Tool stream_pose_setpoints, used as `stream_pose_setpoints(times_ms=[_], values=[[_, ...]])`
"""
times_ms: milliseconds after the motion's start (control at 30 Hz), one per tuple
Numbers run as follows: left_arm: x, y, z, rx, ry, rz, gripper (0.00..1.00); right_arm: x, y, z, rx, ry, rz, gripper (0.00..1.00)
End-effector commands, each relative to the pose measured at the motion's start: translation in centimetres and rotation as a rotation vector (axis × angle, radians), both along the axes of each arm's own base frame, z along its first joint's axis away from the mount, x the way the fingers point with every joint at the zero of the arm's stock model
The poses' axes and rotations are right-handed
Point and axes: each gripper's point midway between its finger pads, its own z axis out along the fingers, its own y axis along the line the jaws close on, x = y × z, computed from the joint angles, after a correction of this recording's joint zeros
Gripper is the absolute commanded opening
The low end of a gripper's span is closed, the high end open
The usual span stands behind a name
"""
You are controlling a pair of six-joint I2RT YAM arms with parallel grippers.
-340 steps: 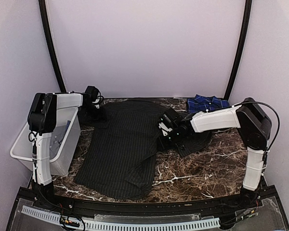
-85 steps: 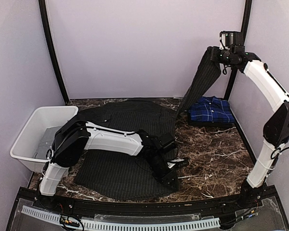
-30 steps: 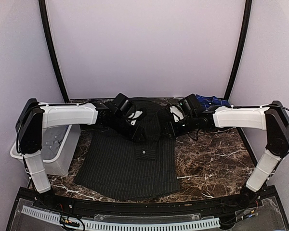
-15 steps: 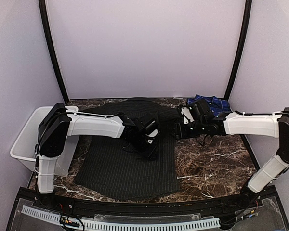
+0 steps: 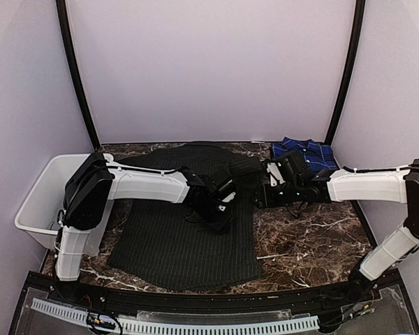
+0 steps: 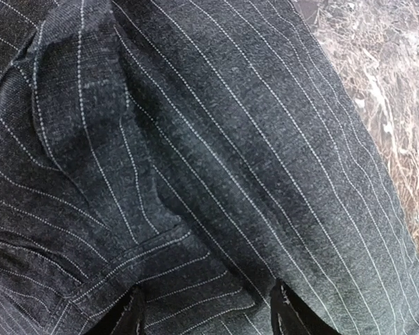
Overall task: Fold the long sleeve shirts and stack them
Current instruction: Pick up the sleeve from the center of the board.
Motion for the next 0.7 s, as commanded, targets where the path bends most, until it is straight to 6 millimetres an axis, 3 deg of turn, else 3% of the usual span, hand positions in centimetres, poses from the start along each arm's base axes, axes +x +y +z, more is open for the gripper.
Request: stream_pose_setpoints(times_ms=[0,167,567,667], values=[[0.0,0.7,-0.2,0.052,-0.012,0.002,0.59,0.2,-0.2,0.6,0.029,-0.023,-0.023,0.59],[0.8,1.5,0.0,0.093,-0.053,0.034,0.52,-0.3,-0.5,0.2,0.028,-0.01,-0.028,0.58],[1.5,0.8,2.2,0.071,-0.082,0.036,0.05,-2.1,-0.4,-0.7,0.034,0.036,-0.008,0.57],[1.6,0.5,3.0,0.051,-0.082,0.033,0.0,-3.3,-0.3,-1.5,0.025,0.068,0.004,0.57]])
